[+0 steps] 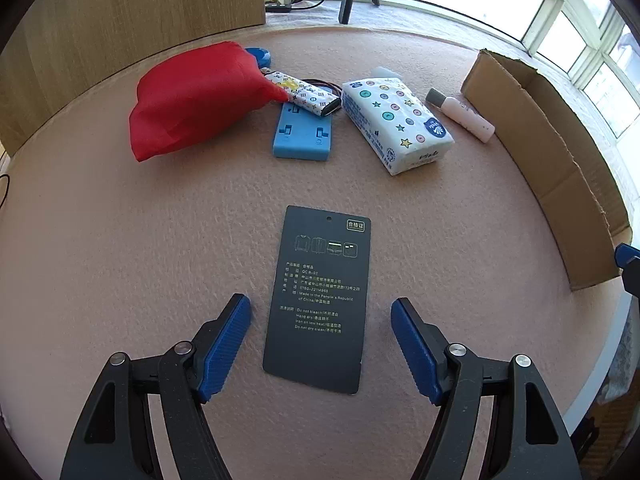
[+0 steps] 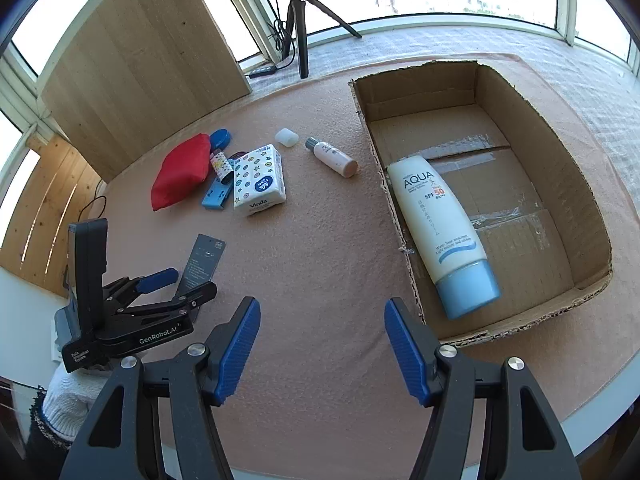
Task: Organize objects
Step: 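Grasp the dark printed card with the left tool, then carry the dark card with the left tool and drop it into the box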
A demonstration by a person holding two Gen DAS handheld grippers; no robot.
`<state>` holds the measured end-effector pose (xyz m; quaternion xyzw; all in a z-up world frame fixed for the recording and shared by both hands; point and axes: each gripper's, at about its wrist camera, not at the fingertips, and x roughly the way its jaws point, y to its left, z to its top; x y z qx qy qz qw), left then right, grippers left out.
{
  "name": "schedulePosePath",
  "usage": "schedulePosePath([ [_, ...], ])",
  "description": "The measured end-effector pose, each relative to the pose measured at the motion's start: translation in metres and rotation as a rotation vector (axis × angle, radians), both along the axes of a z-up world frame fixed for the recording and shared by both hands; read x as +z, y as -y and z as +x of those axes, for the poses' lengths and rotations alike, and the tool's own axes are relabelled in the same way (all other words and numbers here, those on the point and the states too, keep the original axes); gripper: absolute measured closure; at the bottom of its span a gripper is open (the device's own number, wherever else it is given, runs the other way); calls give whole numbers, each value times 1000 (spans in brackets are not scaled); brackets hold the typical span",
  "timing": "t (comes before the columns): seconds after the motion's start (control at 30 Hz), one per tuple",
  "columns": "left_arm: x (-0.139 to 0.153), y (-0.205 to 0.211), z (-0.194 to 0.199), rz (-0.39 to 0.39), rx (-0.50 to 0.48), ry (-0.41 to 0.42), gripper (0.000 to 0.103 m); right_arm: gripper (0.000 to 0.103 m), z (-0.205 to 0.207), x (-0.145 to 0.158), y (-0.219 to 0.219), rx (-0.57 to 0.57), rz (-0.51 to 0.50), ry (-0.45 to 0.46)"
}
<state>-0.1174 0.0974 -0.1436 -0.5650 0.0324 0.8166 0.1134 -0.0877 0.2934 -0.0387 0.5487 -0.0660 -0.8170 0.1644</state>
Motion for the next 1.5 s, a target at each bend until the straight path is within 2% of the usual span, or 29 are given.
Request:
schedulePosePath([
  [0.13, 0, -6, 3, -46, -6, -35, 32, 42, -1, -2, -5, -11, -7, 10],
  [0.23, 3, -8, 4, -44, 1, -54, 48, 42, -1, -3, -8, -14, -6, 12],
  [0.27, 3, -9, 4, -43, 3, -56, 49, 42, -1, -3, -9, -15, -5, 13],
  [0.43, 4, -9, 7, -34, 19, -62, 49, 42, -2, -3, -15, -17, -15, 14],
  [0.63, 8, -6, 12, 12, 57, -49, 50, 42, -1, 1, -18, 0, -23, 7],
  [0.87, 37, -21, 14, 71, 59, -99, 50, 42, 4, 9, -29, 4, -26, -7],
  [1.2, 83, -88, 3, 146, -38, -171, 49, 42, 10, 12, -65, -43, -6, -21],
  [1.5, 96, -168, 2, 193, -152, -187, 49, 42, 13, 11, -106, -114, 3, -23],
])
